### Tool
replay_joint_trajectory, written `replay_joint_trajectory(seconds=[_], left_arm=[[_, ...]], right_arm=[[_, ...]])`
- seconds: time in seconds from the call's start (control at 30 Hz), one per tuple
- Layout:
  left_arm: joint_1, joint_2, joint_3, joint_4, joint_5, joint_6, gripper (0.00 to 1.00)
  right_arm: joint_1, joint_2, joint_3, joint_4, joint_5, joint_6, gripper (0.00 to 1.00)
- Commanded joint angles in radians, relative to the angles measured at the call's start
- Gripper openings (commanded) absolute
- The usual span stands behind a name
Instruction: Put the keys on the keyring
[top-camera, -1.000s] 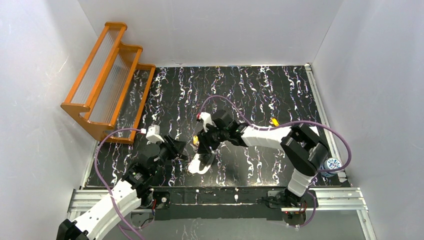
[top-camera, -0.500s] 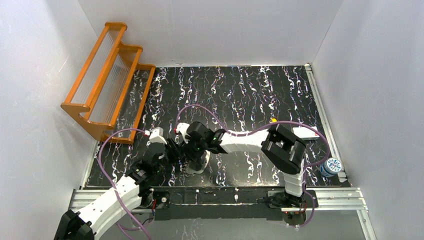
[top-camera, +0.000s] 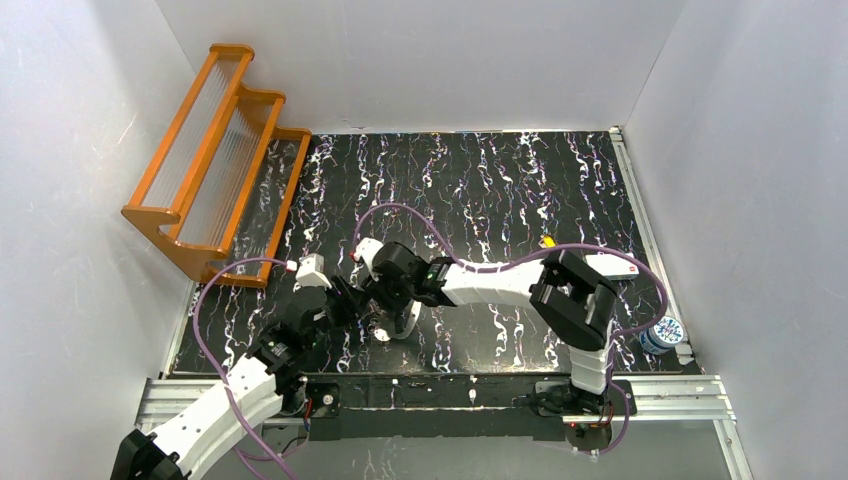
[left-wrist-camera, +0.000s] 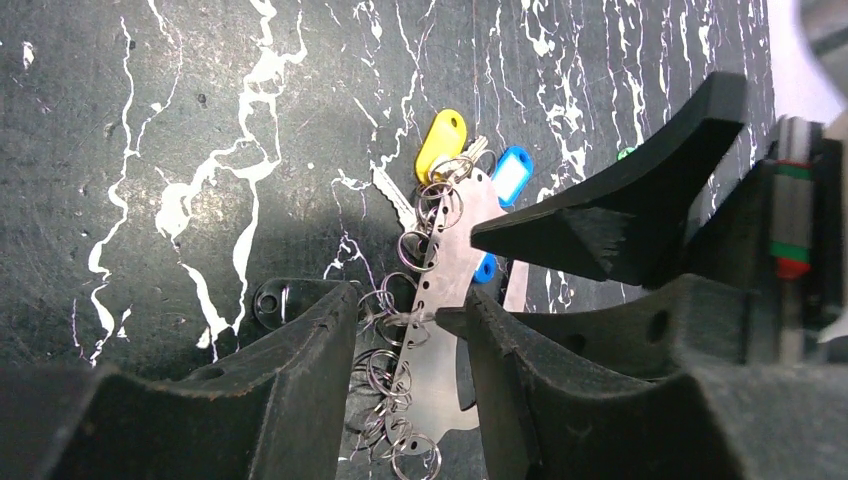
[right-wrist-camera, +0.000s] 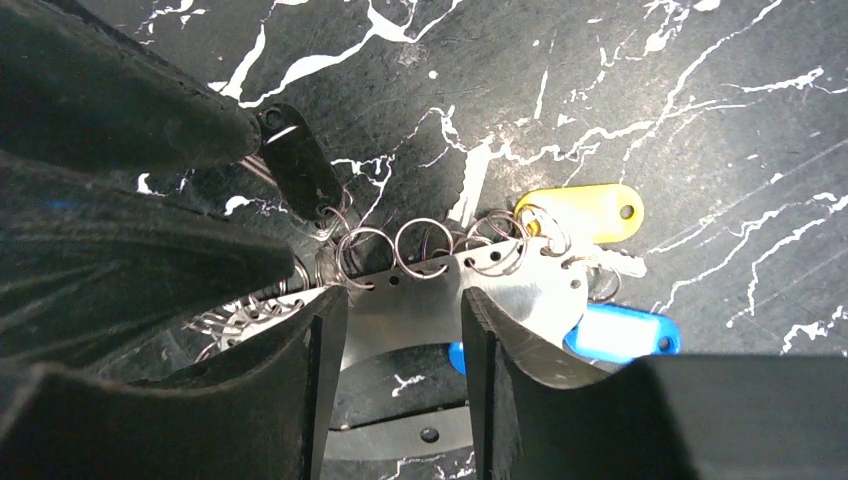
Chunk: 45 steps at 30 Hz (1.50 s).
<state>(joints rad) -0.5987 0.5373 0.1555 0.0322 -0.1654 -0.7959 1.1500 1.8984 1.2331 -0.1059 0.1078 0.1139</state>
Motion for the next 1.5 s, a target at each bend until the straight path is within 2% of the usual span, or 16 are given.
replay_joint_trajectory(seconds=[0.0, 0.23, 0.43, 0.9, 1.1, 1.33, 1.47], left_arm=[[-0.004, -0.009, 0.002, -0.026, -0.023, 0.006, 0.43], [-0.004, 0.033, 0.01, -0.076, -0.033, -0.011, 0.42], [-0.004, 0.069, 0.015, -0.08, -0.018, -0.016, 0.41], [-0.004, 0.056, 0.026, -0.077, 0.001, 0.016, 0.39], [-0.004, 0.055, 0.022, -0.071, 0.007, 0.012, 0.39], [-0.004, 0.052, 0.02, -0.067, 0.007, 0.016, 0.38], [-0.004, 0.046, 0.016, -0.067, 0.012, 0.016, 0.38]], right_arm=[[-0.023, -0.088, -0.018, 0.019, -0.04, 0.022, 0.55], [-0.132, -0.128, -0.041, 0.067, -0.329, 0.1, 0.53], [-0.162, -0.068, -0.018, 0.063, -0.48, 0.11, 0.4], [-0.161, 0.068, 0.057, 0.032, -0.558, 0.101, 0.36], [-0.16, 0.103, 0.091, 0.031, -0.592, 0.102, 0.28], [-0.157, 0.124, 0.119, 0.024, -0.598, 0.11, 0.08], [-0.158, 0.101, 0.113, 0.027, -0.597, 0.111, 0.01]])
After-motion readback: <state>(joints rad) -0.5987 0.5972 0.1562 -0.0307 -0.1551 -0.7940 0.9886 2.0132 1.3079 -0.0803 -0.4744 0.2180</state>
